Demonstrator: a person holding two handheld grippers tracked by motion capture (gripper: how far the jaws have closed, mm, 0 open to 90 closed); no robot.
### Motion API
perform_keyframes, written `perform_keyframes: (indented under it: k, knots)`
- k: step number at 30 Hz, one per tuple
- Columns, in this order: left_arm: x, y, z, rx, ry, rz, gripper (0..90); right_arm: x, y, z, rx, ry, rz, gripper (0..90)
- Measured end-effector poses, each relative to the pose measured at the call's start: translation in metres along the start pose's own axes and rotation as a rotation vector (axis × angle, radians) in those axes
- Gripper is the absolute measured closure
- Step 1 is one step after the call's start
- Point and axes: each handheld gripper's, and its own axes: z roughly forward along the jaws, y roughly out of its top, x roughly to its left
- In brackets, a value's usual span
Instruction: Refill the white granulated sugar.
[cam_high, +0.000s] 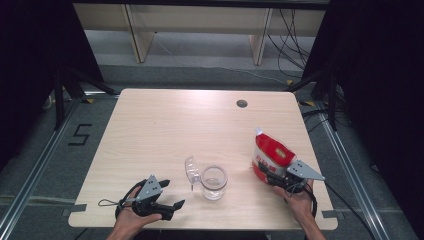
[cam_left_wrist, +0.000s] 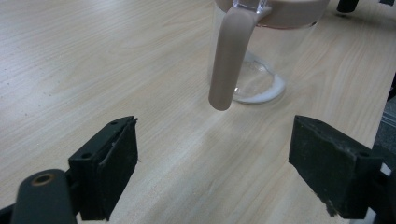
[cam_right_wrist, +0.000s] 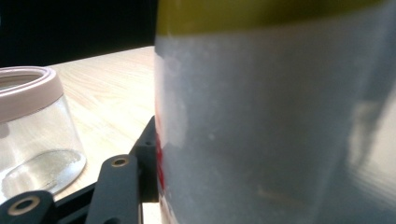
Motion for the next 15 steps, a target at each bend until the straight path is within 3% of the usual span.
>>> perform_keyframes:
  k: [2,4,5,6,7,8,9,11,15]
  knots:
    - [0.0,0.0,0.0,0.002,-0.001,0.001,15.3,0.003,0.0,-0.001,0.003,-0.01,0.012,47.2]
    - [0.001,0.0,0.0,0.002,0.0,0.002,15.3,0.004,0.001,-0.001,0.009,-0.02,-0.014,47.2]
    - [0.001,0.0,0.0,0.0,-0.001,0.013,15.3,0.004,0.001,-0.002,0.003,0.015,-0.002,47.3]
    - [0.002,0.001,0.0,0.0,-0.002,0.029,15.3,0.005,0.002,-0.002,0.006,0.015,-0.012,47.3]
    - [0.002,0.001,0.0,-0.001,-0.009,0.027,15.3,0.004,0.003,-0.002,0.012,-0.007,-0.034,47.3]
    - [0.003,0.001,0.0,-0.002,-0.008,0.028,15.3,0.004,0.004,-0.003,0.008,0.0,-0.049,47.4]
    - [0.003,0.001,0.0,-0.003,-0.006,0.028,15.3,0.007,0.005,-0.003,-0.003,-0.021,-0.044,47.4]
    - [0.002,0.0,0.0,-0.005,-0.009,0.02,15.3,0.006,0.008,-0.003,-0.017,-0.003,-0.084,47.4]
    - [0.003,0.001,0.0,0.002,-0.004,0.031,15.3,0.01,0.012,-0.006,-0.032,-0.043,-0.133,47.5]
